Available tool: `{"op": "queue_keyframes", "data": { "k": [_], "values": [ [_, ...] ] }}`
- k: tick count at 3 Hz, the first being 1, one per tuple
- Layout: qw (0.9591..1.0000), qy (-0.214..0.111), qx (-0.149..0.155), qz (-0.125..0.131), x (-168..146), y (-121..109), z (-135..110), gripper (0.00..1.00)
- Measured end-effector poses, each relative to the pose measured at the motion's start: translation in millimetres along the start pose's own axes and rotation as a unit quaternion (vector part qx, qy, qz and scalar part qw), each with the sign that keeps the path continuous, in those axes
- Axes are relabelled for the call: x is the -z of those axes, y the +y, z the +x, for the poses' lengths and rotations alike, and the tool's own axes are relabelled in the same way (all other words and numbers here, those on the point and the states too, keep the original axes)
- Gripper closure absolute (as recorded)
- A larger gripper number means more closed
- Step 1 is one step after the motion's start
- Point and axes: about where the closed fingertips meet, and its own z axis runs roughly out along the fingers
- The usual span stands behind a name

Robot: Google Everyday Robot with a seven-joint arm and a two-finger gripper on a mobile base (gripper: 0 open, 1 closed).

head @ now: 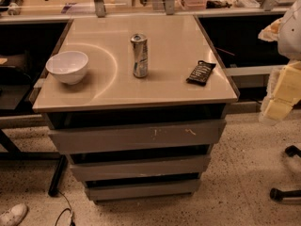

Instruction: Open bottom drawer

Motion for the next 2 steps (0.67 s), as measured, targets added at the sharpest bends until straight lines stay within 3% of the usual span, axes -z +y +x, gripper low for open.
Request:
{"op": "queue_keyframes", "data": {
  "k": [1, 2],
  "values": [
    [1.0000, 0.001, 0.001, 0.008, 1, 1, -1, 0.00],
    [0.9997, -0.023, 0.000, 0.009, -14, 24, -4, 0.00]
  ]
}}
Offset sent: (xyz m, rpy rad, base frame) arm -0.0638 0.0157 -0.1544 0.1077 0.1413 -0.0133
